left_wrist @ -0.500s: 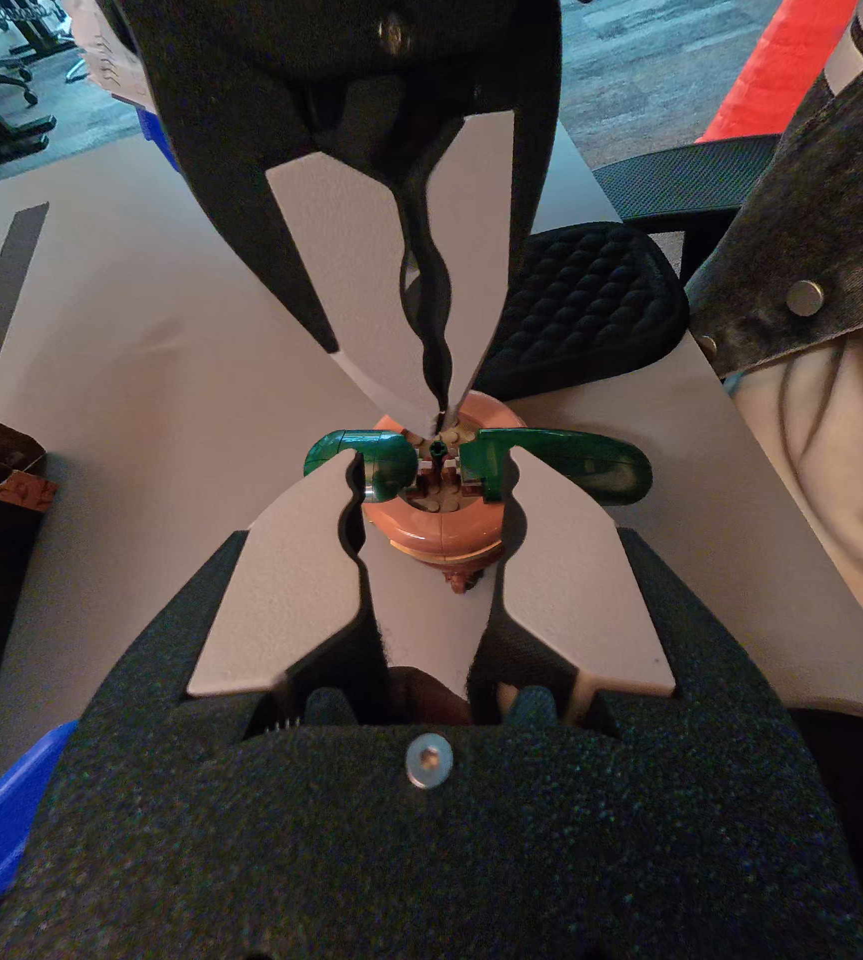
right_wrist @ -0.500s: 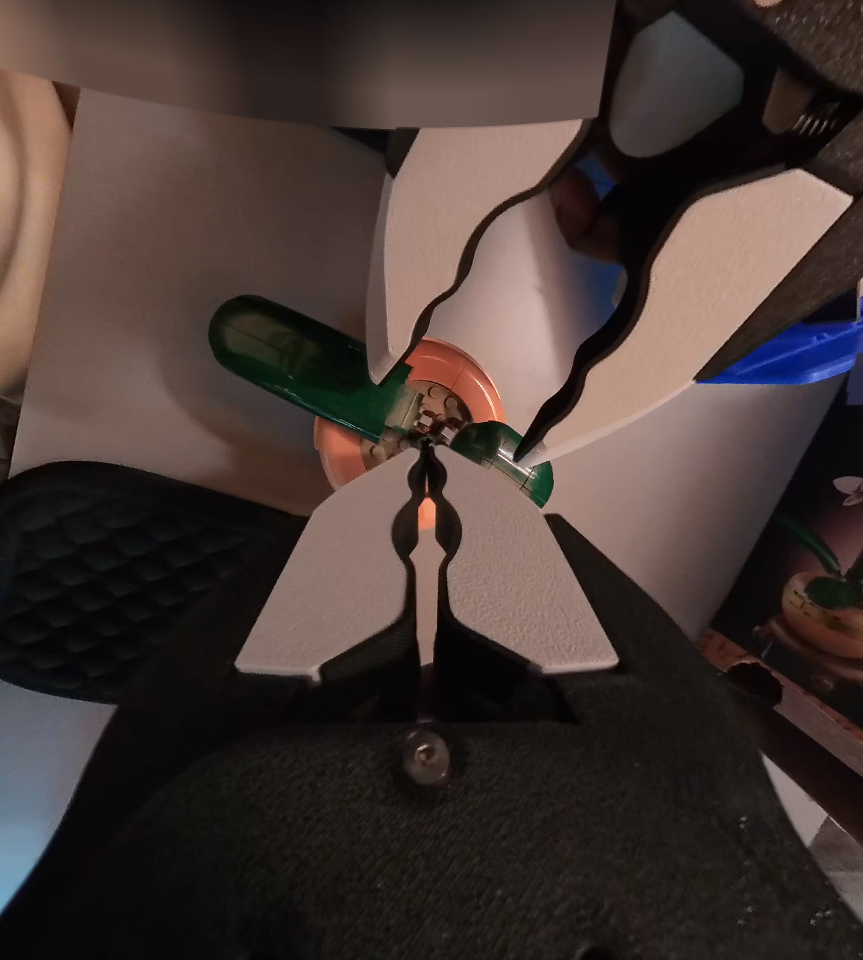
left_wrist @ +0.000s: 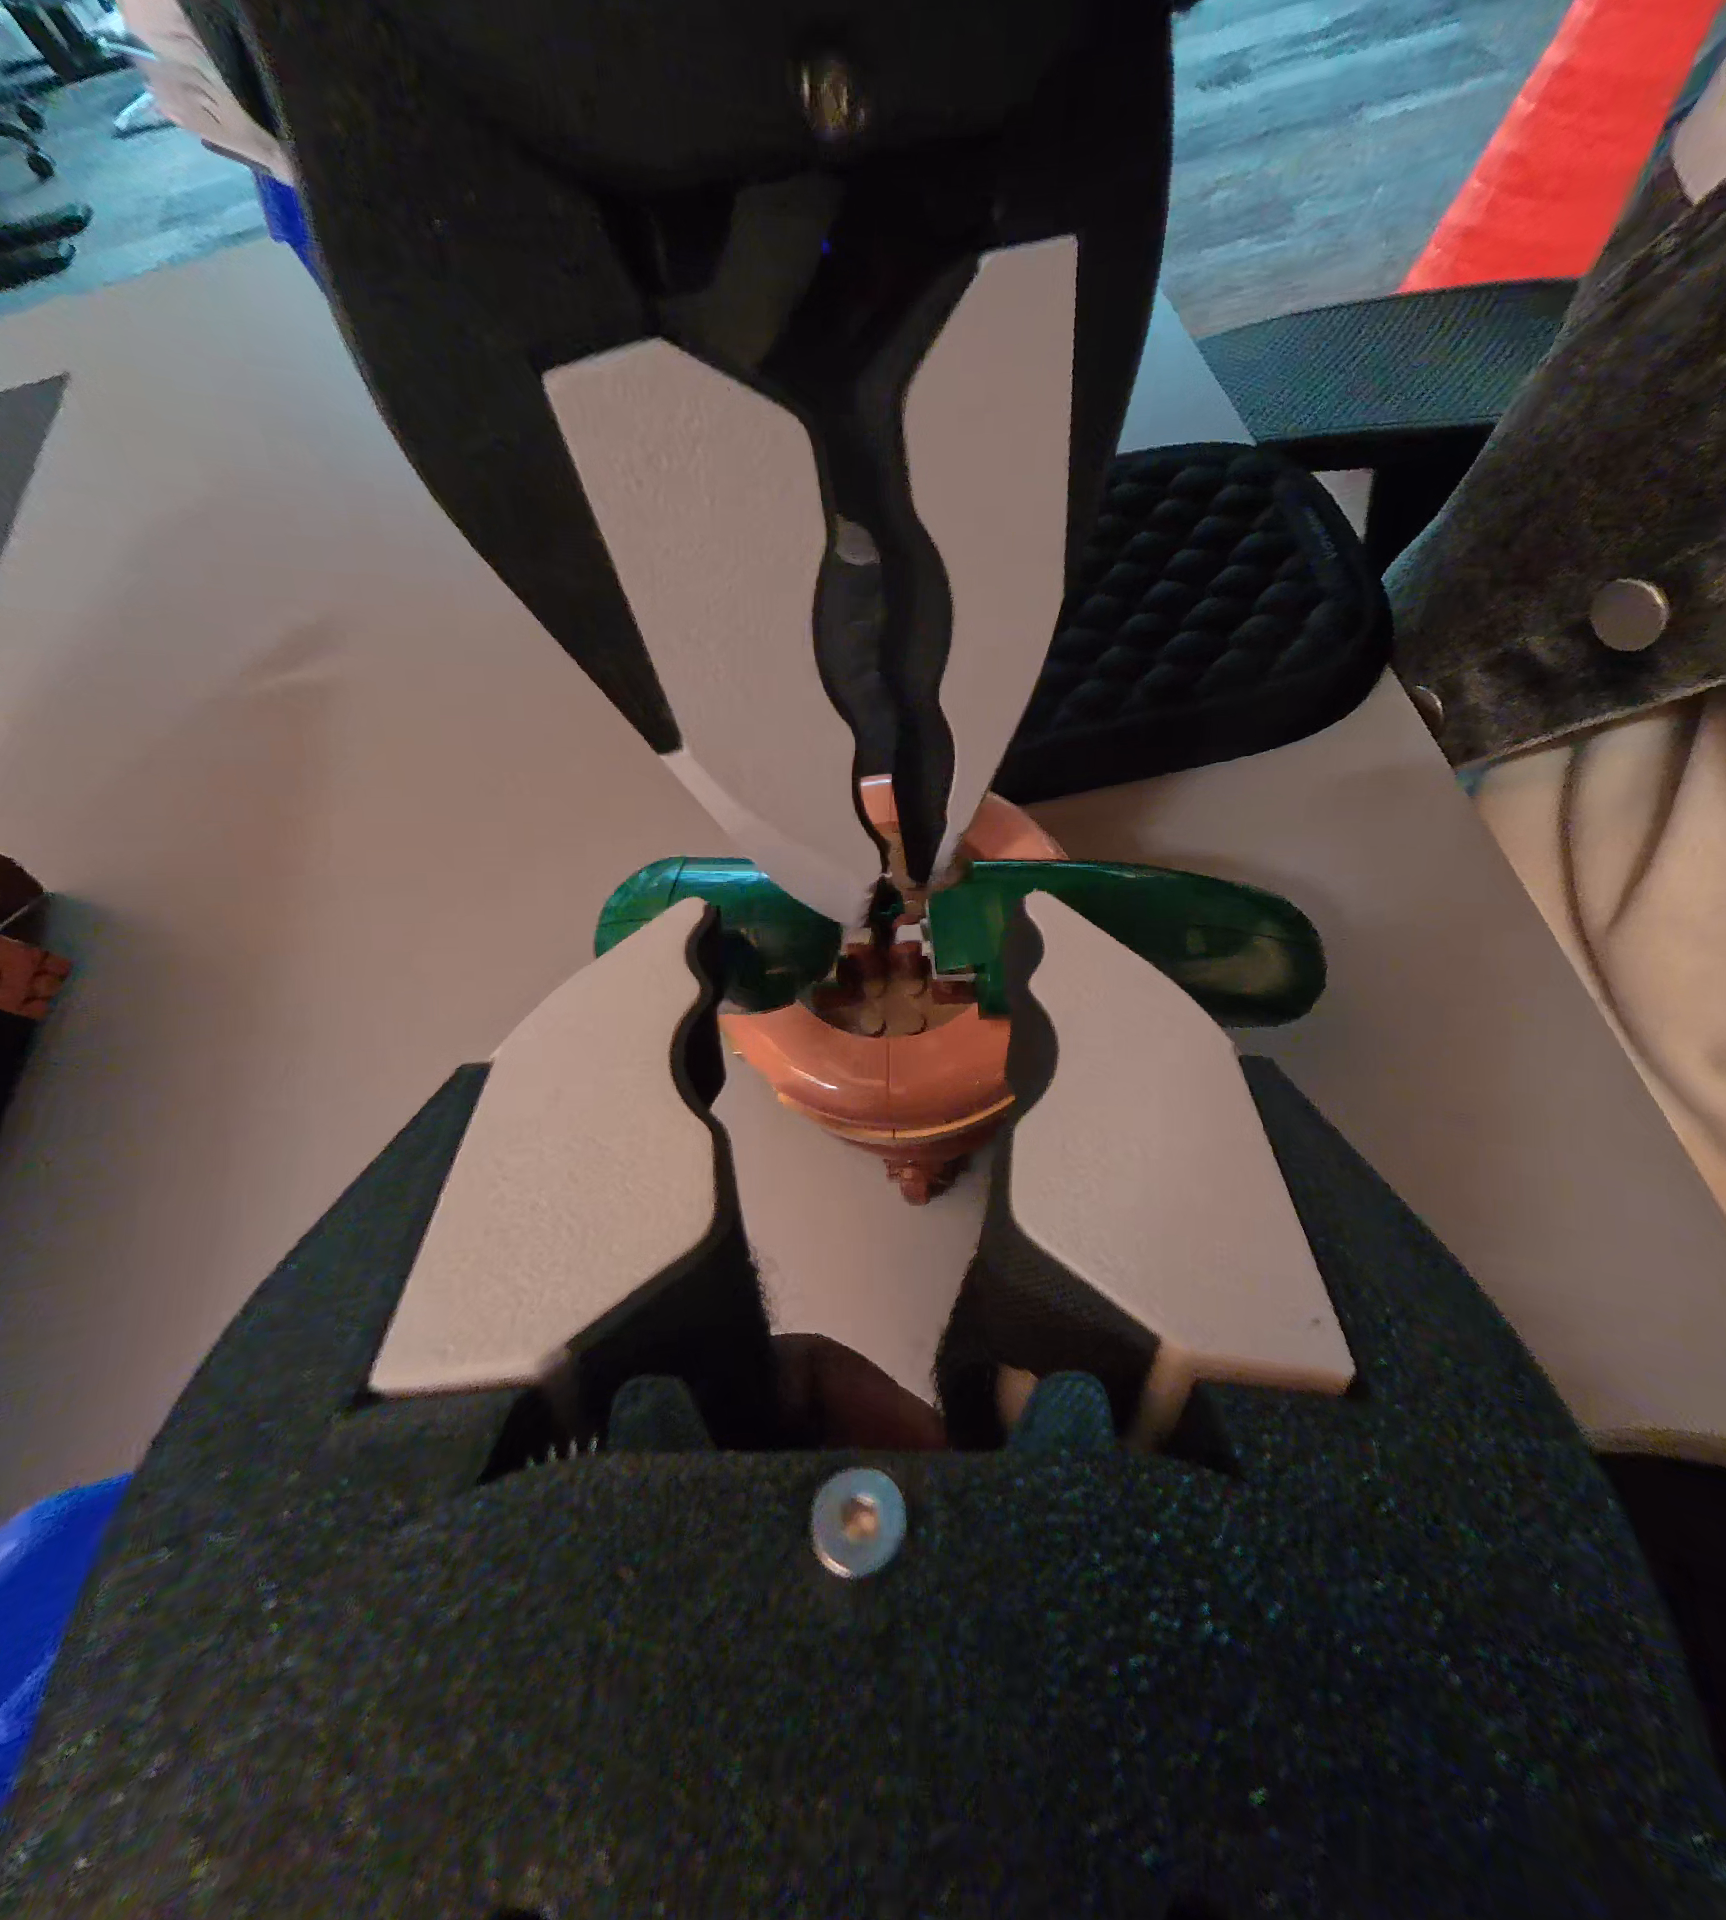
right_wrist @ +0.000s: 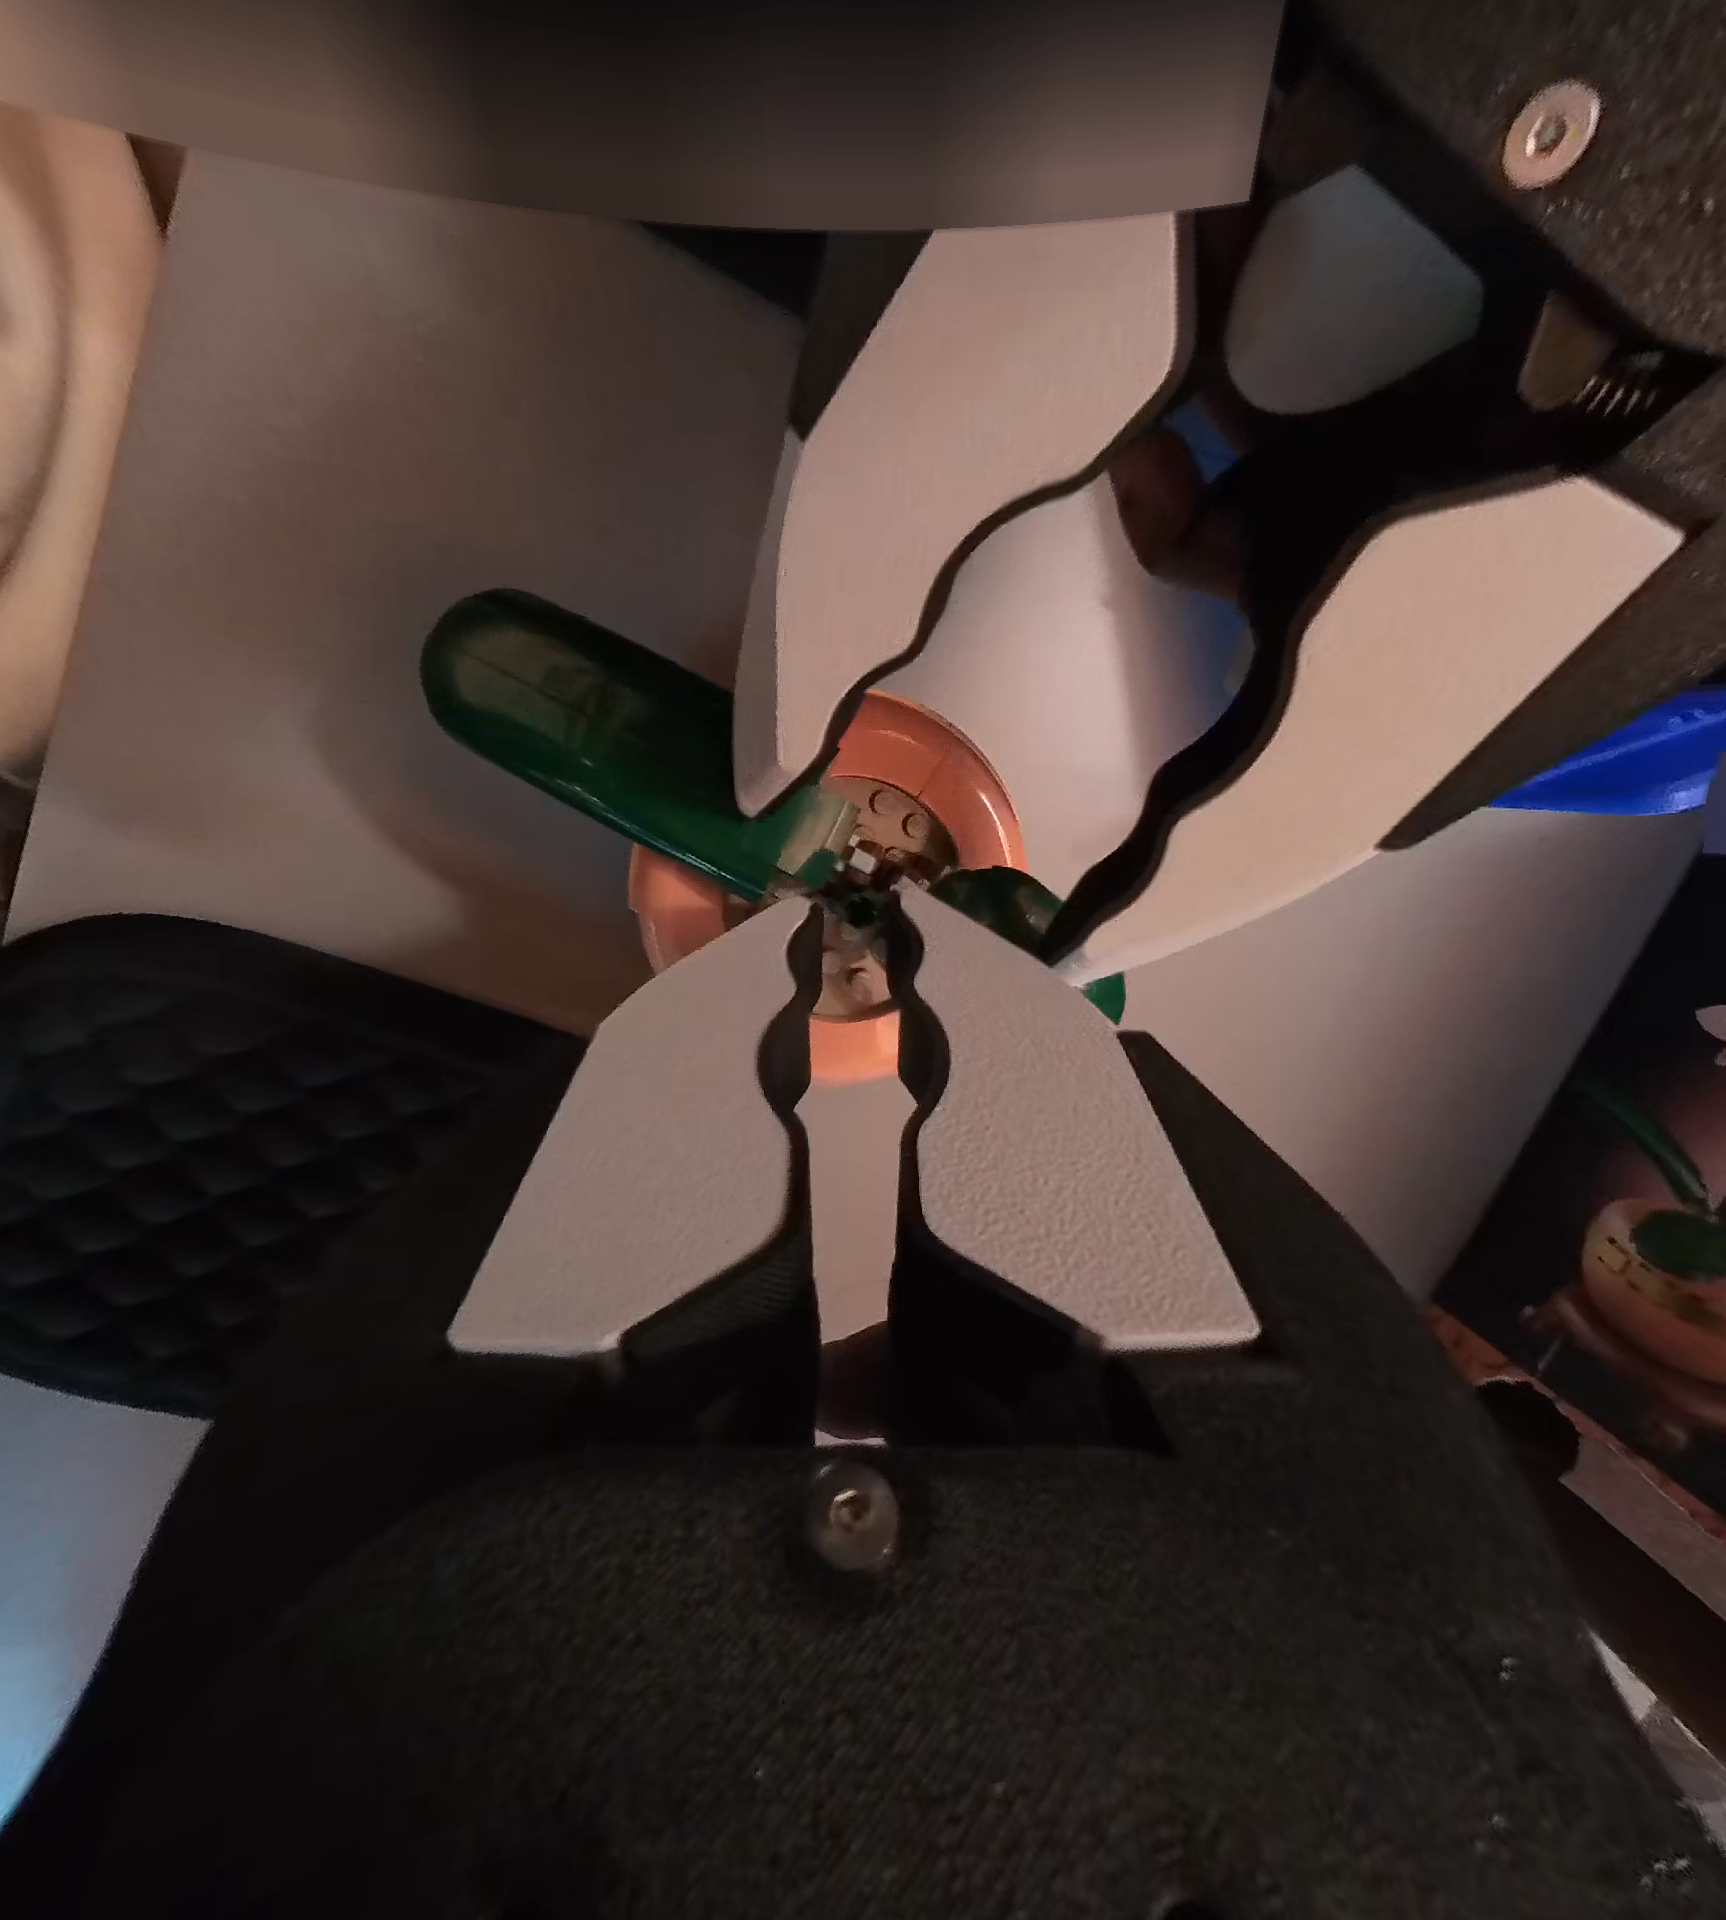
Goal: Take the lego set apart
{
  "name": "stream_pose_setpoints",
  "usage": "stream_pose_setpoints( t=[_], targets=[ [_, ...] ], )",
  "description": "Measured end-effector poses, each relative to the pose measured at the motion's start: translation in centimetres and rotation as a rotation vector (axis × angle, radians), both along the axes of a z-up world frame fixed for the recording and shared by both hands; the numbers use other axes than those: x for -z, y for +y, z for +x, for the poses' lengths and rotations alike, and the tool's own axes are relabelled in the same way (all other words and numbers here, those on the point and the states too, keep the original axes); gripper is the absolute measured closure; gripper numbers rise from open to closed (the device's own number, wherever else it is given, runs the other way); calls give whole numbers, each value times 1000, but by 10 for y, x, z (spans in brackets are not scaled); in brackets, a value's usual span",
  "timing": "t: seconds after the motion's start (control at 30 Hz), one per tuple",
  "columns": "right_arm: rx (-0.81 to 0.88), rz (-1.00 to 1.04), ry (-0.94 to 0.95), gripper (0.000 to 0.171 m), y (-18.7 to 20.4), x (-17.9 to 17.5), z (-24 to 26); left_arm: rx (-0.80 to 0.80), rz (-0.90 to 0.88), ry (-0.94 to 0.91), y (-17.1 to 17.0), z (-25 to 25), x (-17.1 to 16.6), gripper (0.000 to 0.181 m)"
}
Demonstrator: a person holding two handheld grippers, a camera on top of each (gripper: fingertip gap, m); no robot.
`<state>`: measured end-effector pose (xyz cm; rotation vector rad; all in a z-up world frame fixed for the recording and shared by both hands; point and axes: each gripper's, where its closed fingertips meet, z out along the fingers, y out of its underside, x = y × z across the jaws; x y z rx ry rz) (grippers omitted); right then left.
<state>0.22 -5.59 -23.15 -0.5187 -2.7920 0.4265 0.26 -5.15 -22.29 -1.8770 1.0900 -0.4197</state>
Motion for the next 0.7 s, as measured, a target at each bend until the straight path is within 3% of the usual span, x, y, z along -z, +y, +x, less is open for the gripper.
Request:
stream_pose_setpoints(
  t=[0.3, 0.57, 0.7],
  targets=[
    [7, 60, 66, 158, 1, 1, 0, 0, -38, -43, -1, 2, 2, 132],
    [117, 50, 161, 164, 4, 1, -1, 0, -38, -36, -2, 2, 2, 133],
    [258, -63, 178, 164, 3, 1, -1, 7, -17, -6, -3, 1, 1, 134]
  ],
)
